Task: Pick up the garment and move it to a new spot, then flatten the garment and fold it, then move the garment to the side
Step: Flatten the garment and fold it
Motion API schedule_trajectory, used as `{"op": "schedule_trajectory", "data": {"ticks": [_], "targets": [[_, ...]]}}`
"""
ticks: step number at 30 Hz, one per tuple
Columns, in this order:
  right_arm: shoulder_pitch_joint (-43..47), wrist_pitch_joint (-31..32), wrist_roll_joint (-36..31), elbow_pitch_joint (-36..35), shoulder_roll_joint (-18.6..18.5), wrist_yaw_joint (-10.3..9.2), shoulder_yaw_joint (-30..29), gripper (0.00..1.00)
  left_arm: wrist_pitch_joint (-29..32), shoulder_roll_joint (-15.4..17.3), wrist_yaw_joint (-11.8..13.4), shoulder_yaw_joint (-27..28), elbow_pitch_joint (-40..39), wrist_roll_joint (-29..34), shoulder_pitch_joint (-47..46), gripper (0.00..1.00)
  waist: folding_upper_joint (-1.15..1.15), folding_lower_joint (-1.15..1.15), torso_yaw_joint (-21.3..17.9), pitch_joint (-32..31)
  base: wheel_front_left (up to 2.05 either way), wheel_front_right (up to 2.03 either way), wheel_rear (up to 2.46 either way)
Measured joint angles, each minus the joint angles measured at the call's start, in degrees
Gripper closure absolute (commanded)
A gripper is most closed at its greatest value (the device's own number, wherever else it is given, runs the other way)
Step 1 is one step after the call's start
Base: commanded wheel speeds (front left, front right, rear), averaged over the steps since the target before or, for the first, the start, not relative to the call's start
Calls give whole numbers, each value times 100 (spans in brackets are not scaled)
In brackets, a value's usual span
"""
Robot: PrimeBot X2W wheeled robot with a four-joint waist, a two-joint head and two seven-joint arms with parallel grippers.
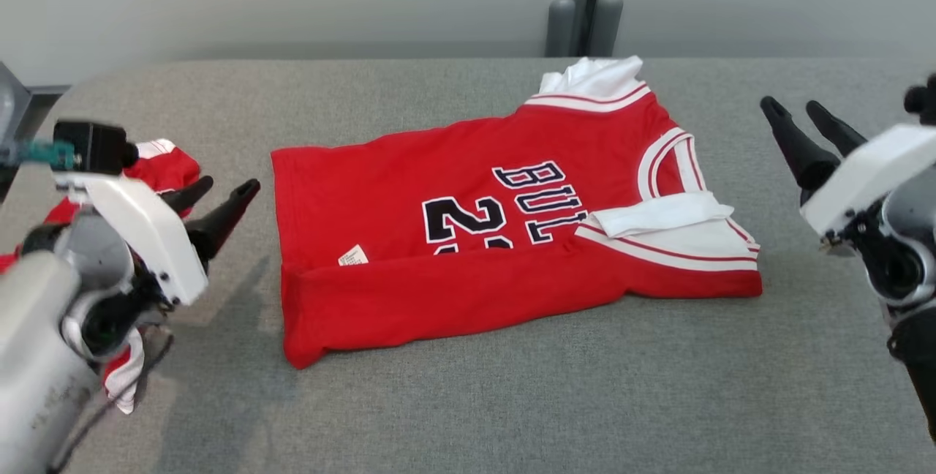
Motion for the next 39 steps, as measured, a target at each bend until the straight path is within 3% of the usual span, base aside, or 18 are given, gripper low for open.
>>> {"op": "schedule_trajectory", "data": {"ticks": [4, 10, 15, 18, 26, 39], "targets": [[510, -943, -104, -135, -68, 0, -82, 0, -1138, -45, 381, 146, -330, 282, 627, 0, 0, 0, -10, -216, 0, 0, 0], [1273, -1770, -265, -218, -2, 1, -255, 0, -2585, -79, 1273, 318, -884, 788, 1390, 0, 0, 0, 22, -334, 0, 0, 0], [1628, -1861, -288, -9, 134, 0, -356, 0, -3004, -363, 1930, 481, -1412, 1084, 2063, 0, 0, 0, 3, -284, 0, 0, 0], [1670, -1726, -269, 125, 186, 0, -347, 0, -3037, -478, 2078, 486, -1492, 1222, 2302, 0, 0, 0, 0, -246, 0, 0, 0], [1602, -1169, -42, 622, 254, 0, -174, 0, -2942, -827, 2176, 331, -1157, 1293, 2591, 0, 0, 0, 42, -65, 0, 0, 0], [1131, -424, -14, 1481, 318, 0, -26, 0, -2008, -1113, 1806, -86, -327, 1122, 2206, 0, 0, 0, 119, 123, 0, 0, 0]]}}
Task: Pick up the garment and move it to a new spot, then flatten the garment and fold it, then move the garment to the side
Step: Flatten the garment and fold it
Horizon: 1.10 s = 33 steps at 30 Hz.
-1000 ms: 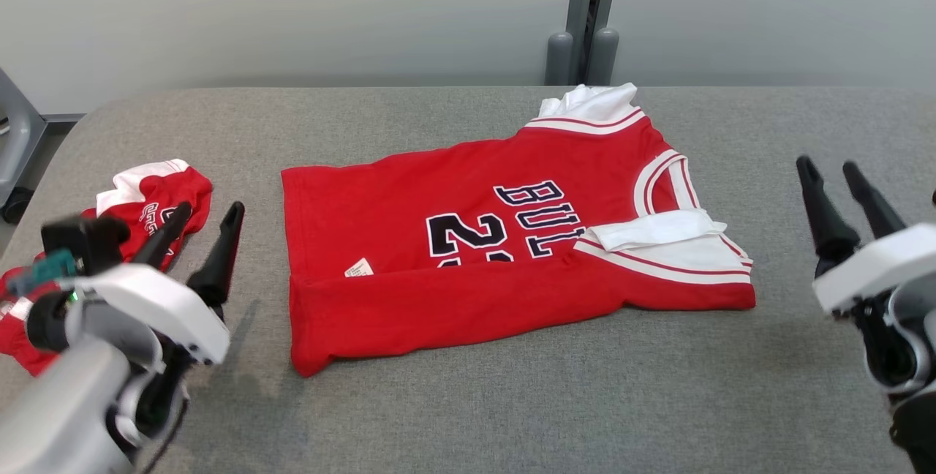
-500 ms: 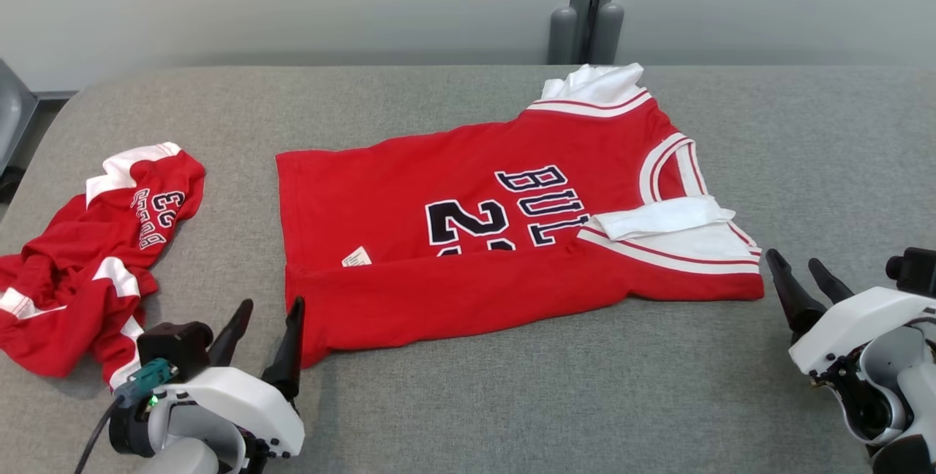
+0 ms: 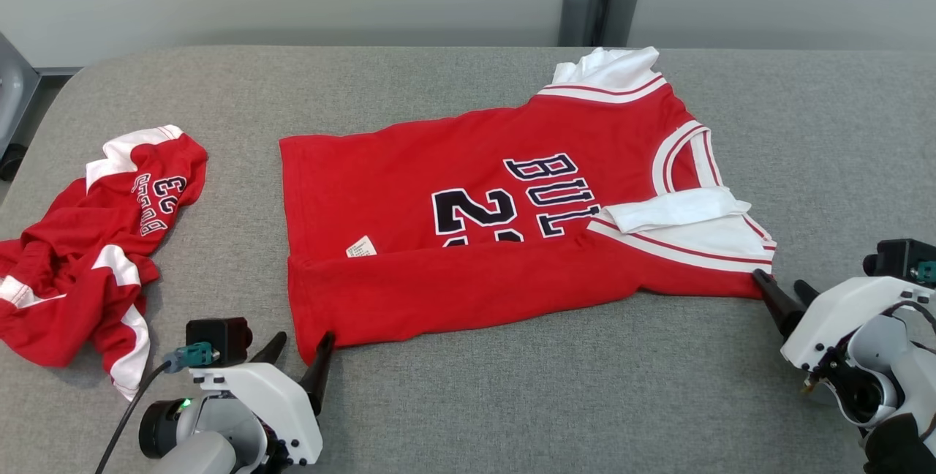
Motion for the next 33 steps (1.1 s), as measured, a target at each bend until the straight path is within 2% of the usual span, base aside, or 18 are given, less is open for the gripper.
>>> {"op": "schedule_trajectory", "data": {"ticks": [7, 8, 9, 10, 11, 12, 19, 24, 33], "targets": [[-244, 420, 81, 247, 108, 1, 47, 0, 444, -80, -197, -104, 141, -194, -88, 0, 0, 0, -16, 18, 0, 0, 0], [-258, 437, 81, 266, 116, 1, 46, 7, 449, -88, -205, -104, 154, -210, -89, 5, 0, 0, -14, 15, 0, 0, 0], [-265, 442, 86, 283, 123, 1, 49, 41, 491, -92, -236, -102, 166, -229, -92, 19, 0, 0, -11, 11, 0, 0, 0], [-275, 447, 97, 308, 127, 1, 49, 64, 505, -107, -266, -97, 179, -269, -92, 47, 0, 0, -6, 4, 0, 0, 0], [-280, 453, 108, 325, 136, 0, 49, 83, 547, -123, -310, -99, 198, -300, -94, 65, 0, 0, 0, -6, 0, 0, 0], [-280, 455, 110, 339, 156, 1, 54, 100, 567, -137, -314, -113, 223, -304, -98, 100, 0, 0, 5, -18, 0, 0, 0], [-277, 245, 123, 372, 213, 1, 82, 100, 528, -152, -455, -138, 389, -305, -109, 100, 0, 0, 4, -144, 0, 0, 0], [-250, 132, 199, 344, 188, 1, 126, 100, 464, -66, -456, -140, 368, -286, -103, 100, 0, 0, -11, -263, 0, 0, 0], [151, 438, 376, -86, -1, 1, 358, 100, 776, 386, -398, -356, -104, -187, 123, 100, 0, 0, -55, -562, 0, 0, 0]]}}
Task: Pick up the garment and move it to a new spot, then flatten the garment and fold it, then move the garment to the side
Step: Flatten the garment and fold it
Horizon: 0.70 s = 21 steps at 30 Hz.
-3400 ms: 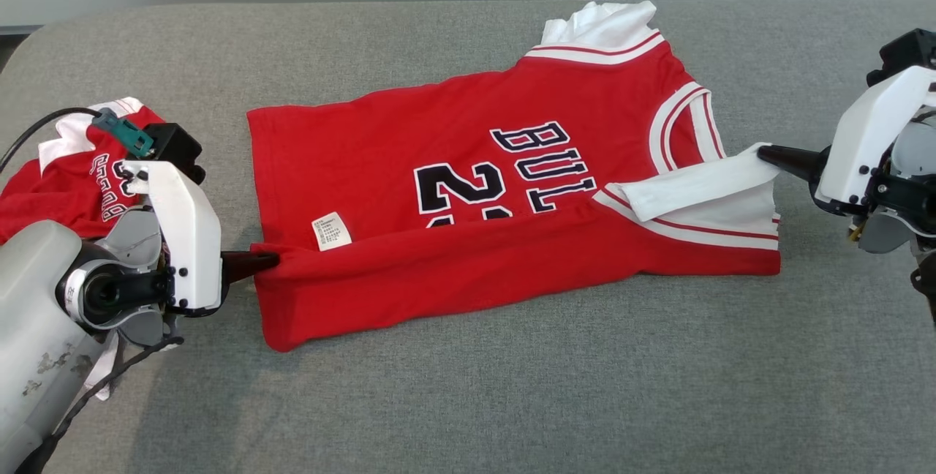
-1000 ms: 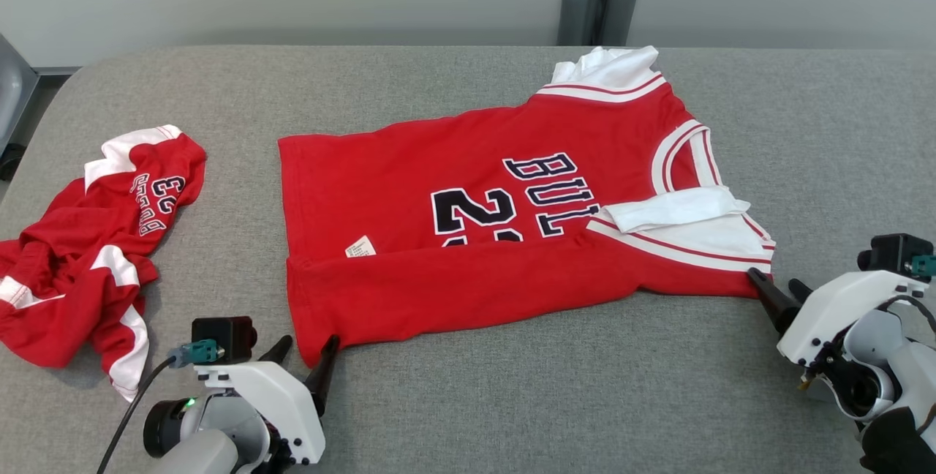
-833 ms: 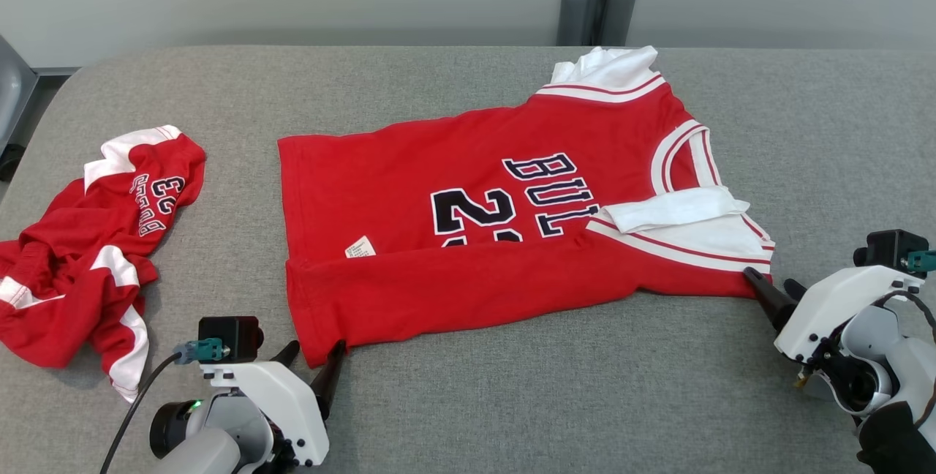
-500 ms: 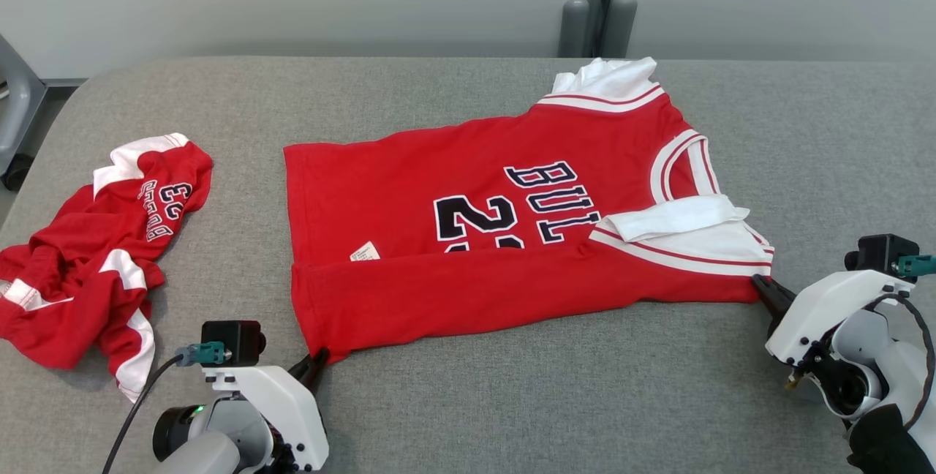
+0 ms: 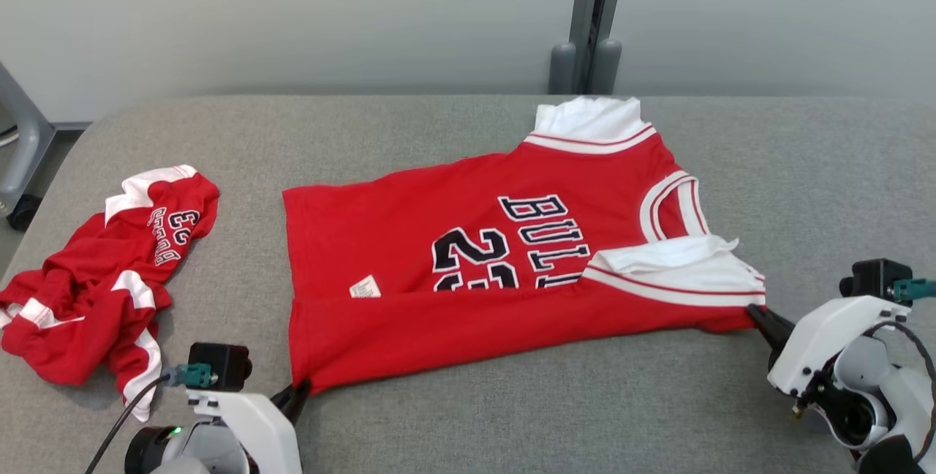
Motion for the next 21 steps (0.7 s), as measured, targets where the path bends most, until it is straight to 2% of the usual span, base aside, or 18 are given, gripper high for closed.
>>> {"op": "schedule_trajectory", "data": {"ticks": [5, 11, 16, 21], "targets": [[444, 307, 103, -479, -155, 0, 10, 100, 216, 374, 180, -33, -532, -32, 301, 100, 0, 0, -85, -213, 0, 0, 0], [1251, 753, 246, -1427, -409, 0, -230, 100, 527, 781, 379, -89, -1181, -96, 604, 100, 0, 0, -164, -349, 0, 0, 0], [2136, 1267, 183, -2323, -531, 0, -715, 100, 683, 1060, 583, -125, -1723, -187, 874, 100, 0, 0, -235, -343, 0, 0, 0], [2888, 1848, -175, -3128, -365, 0, -1378, 100, 770, 1285, 788, -97, -2083, -237, 1070, 100, 0, 0, -319, -274, 0, 0, 0]]}}
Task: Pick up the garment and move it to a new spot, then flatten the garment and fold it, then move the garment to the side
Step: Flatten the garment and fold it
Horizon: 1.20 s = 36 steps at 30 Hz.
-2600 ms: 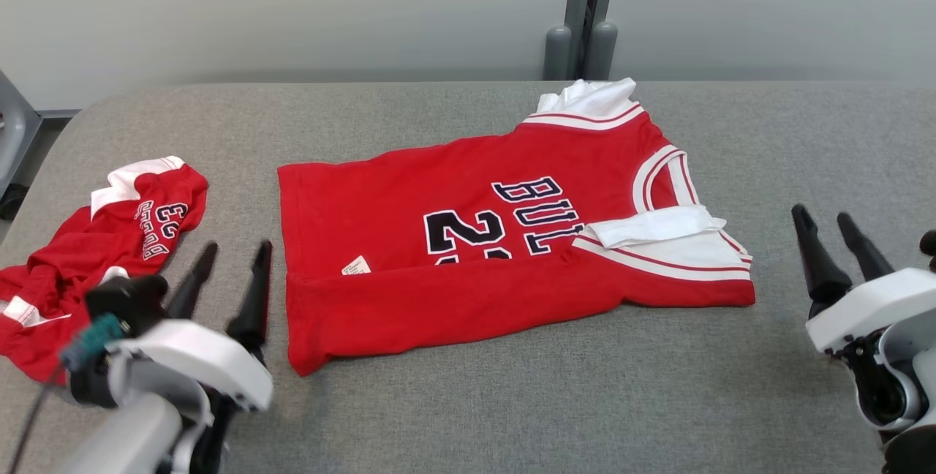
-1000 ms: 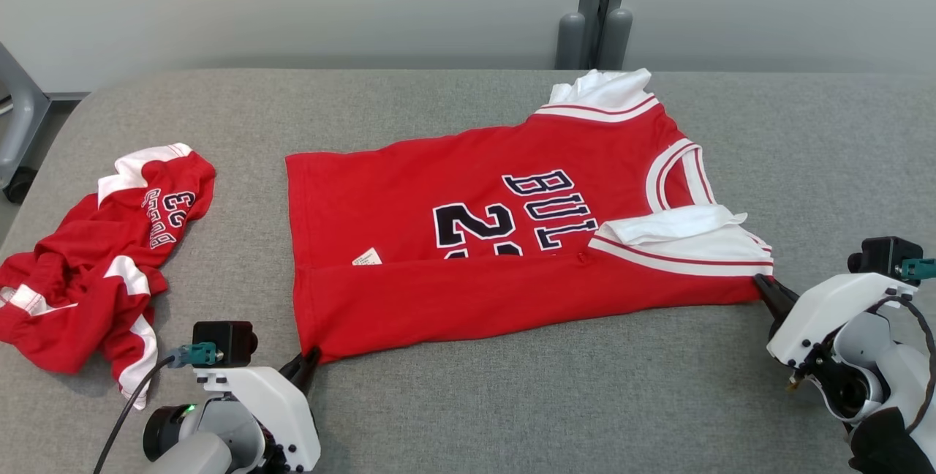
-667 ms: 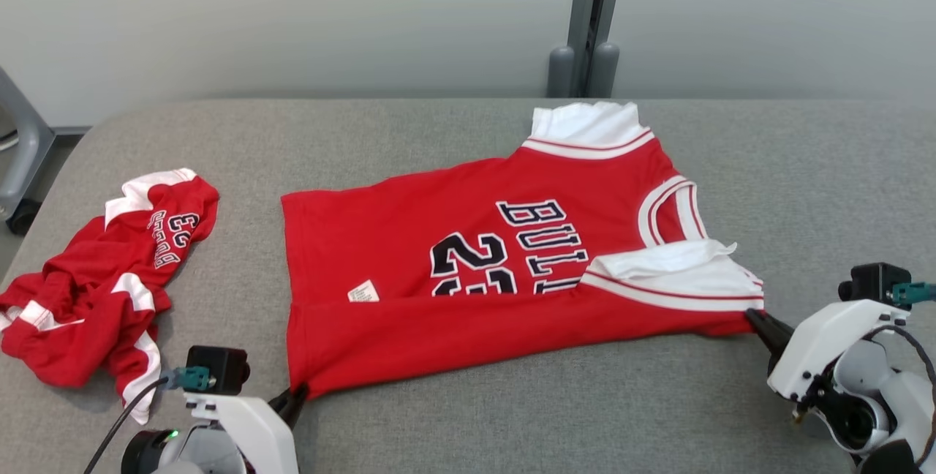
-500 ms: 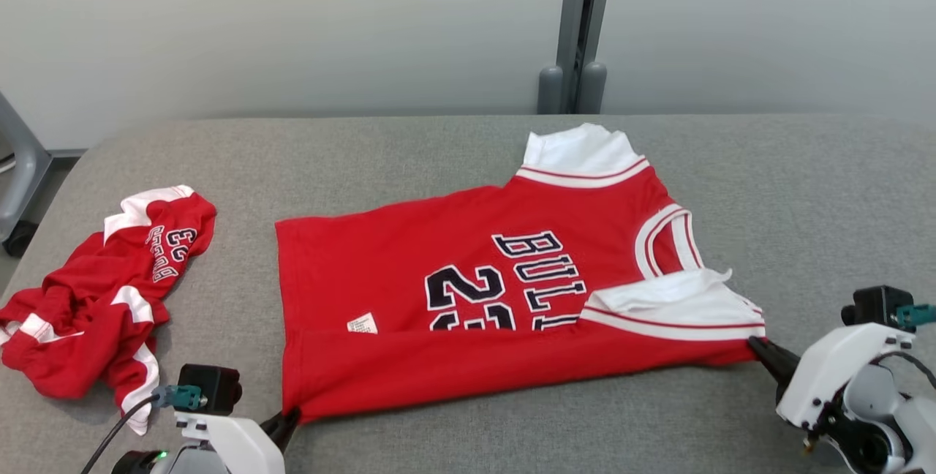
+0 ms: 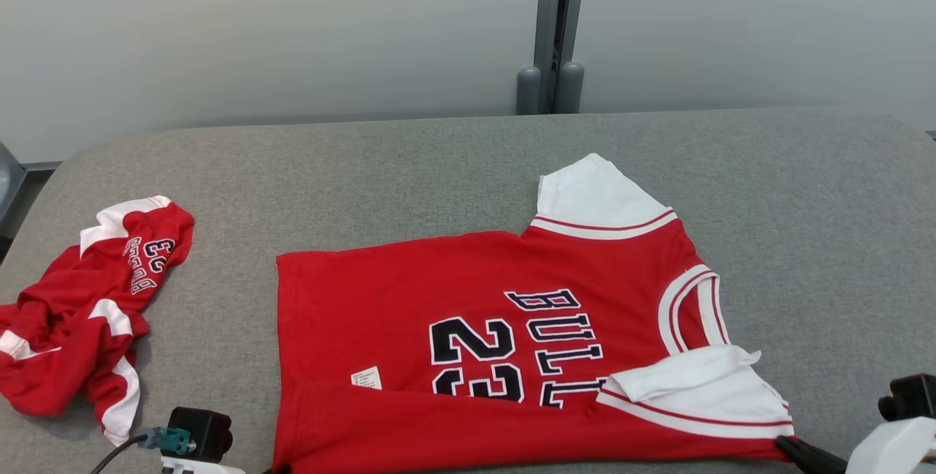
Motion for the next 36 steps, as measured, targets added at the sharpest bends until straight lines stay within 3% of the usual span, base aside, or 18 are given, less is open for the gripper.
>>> {"op": "schedule_trajectory", "data": {"ticks": [9, 10, 11, 12, 15, 16, 27, 36], "targets": [[631, 1180, -966, -1254, 875, 0, -1035, 98, 163, 127, 166, -21, -344, -48, 102, 100, 0, 0, -98, 140, 0, 0, 0], [654, 1267, -1046, -1367, 962, 0, -1118, 57, 190, 135, 172, -25, -367, -48, 103, 100, 0, 0, -100, 150, 0, 0, 0], [677, 1354, -1116, -1455, 1044, 0, -1189, 0, 211, 141, 182, -32, -382, -57, 104, 100, 0, 0, -100, 157, 0, 0, 0], [698, 1427, -1194, -1538, 1121, 0, -1246, 0, 257, 146, 199, -42, -399, -65, 104, 100, 0, 0, -99, 161, 0, 0, 0], [707, 1546, -1325, -1689, 1255, 0, -1344, 0, 314, 156, 242, -68, -422, -80, 104, 46, 0, 0, -94, 161, 0, 0, 0], [707, 1608, -1373, -1753, 1306, 0, -1388, 0, 339, 160, 266, -69, -434, -80, 104, 0, 0, 0, -90, 156, 0, 0, 0], [762, 1926, -1751, -2227, 1555, 0, -1823, 0, 290, 244, 477, -27, -701, -7, 105, 0, 0, 0, -29, 116, 0, 0, 0], [179, 1274, -1870, -2575, 1448, 0, -2302, 0, -628, 159, 871, 525, -765, 341, -135, 0, 0, 0, -30, 211, 0, 0, 0]]}}
